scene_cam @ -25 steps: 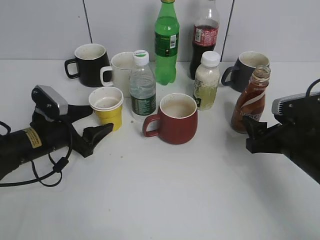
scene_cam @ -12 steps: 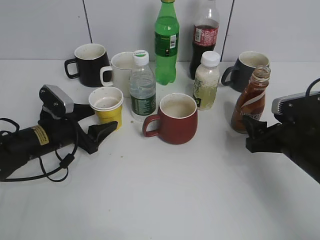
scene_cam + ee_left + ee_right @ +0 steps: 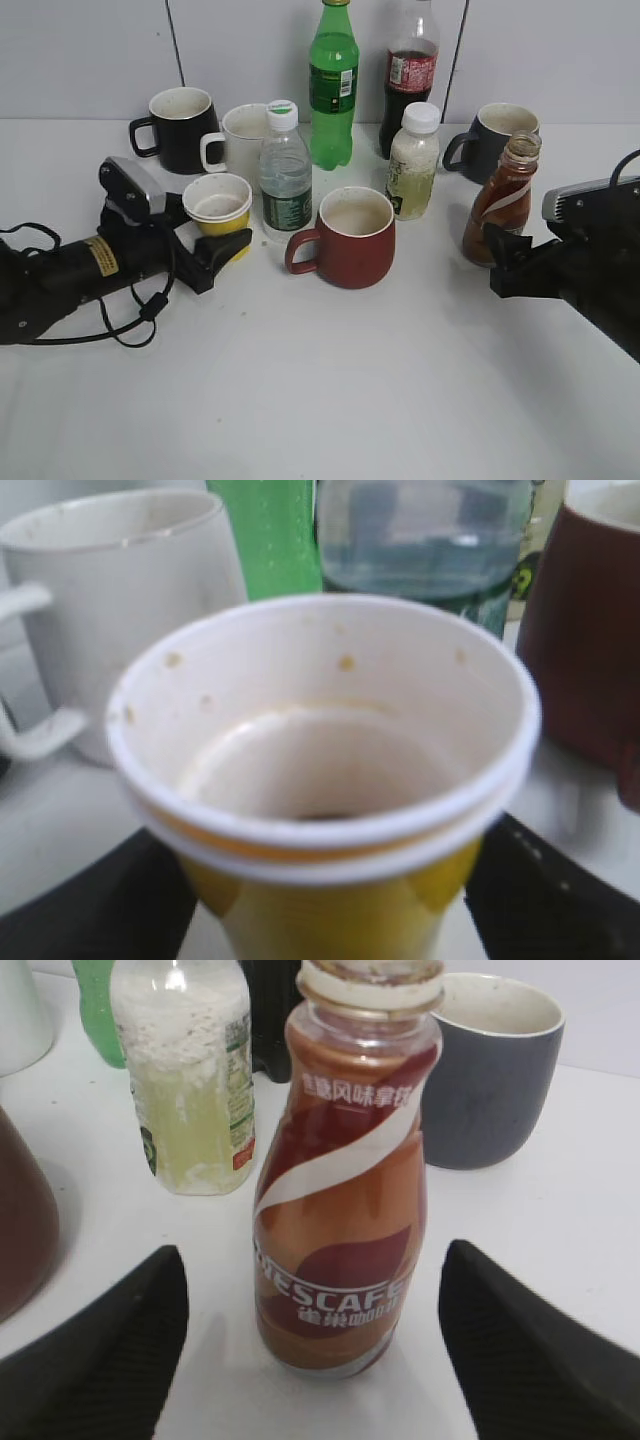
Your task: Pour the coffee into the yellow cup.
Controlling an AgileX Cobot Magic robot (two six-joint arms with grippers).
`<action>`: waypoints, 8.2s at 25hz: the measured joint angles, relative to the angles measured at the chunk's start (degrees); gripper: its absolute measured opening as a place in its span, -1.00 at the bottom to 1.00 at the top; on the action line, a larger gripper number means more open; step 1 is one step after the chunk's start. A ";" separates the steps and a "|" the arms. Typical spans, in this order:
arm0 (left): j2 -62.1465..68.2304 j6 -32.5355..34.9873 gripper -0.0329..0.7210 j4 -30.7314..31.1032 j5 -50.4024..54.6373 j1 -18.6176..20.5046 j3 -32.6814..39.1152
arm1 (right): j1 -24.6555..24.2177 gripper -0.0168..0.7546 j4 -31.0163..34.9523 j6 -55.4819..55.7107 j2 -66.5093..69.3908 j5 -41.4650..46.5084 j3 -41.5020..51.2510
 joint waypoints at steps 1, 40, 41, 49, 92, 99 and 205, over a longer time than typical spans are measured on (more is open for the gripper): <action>0.00 0.00 0.70 0.00 0.09 -0.26 -0.42 | 0.00 0.56 0.00 0.00 0.00 0.00 0.00; -3.04 -0.18 0.00 -0.11 0.44 -1.77 2.34 | 0.00 0.57 2.82 1.13 12.15 -0.07 -10.78; -3.10 -0.18 0.00 -0.11 0.44 -1.77 2.50 | 0.00 0.57 2.97 1.41 12.65 -0.07 -11.43; -4.19 -0.18 0.00 -0.11 0.23 -1.77 6.17 | 0.00 0.57 4.94 3.83 17.50 -0.07 -15.96; -8.13 -2.78 -0.03 0.39 0.32 -9.63 4.42 | 9.73 0.35 -9.70 -30.49 1.46 25.06 -27.33; -9.38 -5.05 -0.03 0.35 0.43 -12.92 2.09 | 9.73 0.35 -10.65 -43.40 1.46 26.19 -28.56; -13.37 -10.12 -0.04 10.29 9.84 -15.40 2.09 | 9.73 0.35 -10.86 -73.66 1.46 16.03 -28.61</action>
